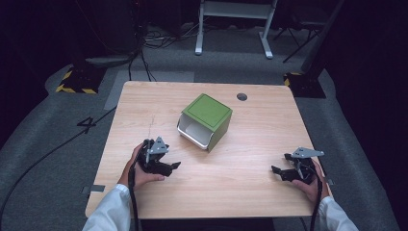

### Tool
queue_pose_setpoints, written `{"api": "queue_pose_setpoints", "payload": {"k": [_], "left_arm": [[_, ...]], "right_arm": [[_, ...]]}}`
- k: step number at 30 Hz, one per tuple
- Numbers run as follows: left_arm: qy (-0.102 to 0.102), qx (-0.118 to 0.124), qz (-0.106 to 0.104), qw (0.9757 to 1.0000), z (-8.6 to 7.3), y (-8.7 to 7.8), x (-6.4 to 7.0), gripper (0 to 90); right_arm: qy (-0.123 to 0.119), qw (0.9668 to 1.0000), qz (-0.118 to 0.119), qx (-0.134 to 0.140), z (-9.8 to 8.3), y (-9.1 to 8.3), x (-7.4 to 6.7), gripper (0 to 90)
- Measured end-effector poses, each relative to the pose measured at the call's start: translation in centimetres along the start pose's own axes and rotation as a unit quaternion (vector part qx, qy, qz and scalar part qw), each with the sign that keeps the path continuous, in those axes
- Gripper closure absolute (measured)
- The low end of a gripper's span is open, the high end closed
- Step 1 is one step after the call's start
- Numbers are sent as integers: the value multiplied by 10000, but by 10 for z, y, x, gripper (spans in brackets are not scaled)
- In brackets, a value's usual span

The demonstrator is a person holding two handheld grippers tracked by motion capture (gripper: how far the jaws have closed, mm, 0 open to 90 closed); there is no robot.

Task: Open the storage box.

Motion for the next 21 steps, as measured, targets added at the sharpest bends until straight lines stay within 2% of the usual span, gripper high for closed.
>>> {"api": "queue_pose_setpoints", "payload": {"k": [7, 8, 9, 13, 21], "left_arm": [[254, 44, -113, 9996, 23, 12, 11, 203], [254, 44, -113, 9996, 23, 12, 11, 203], [294, 100, -168, 9994, 30, 14, 14, 203], [329, 201, -245, 9990, 42, 19, 19, 203], [467, 250, -406, 9978, 58, 32, 26, 198]], "right_arm": [[-1, 10000, 0, 0, 0, 0, 0, 153], [4, 10000, 1, 3, 0, 0, 0, 153], [3, 10000, 1, 4, 0, 0, 0, 153], [-2, 10000, -2, 1, 0, 0, 0, 153], [-1, 10000, 0, 1, 0, 0, 0, 153]]}}
Point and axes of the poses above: each handheld gripper's, and its own axes: y roughly forward along the jaws, z roughly out of its top, x roughly to its right, the point moved 10 cm from there along y, roughly forward along the jaws, and after that the axes turned 2 degrees about -y, right-handed, at the moved point
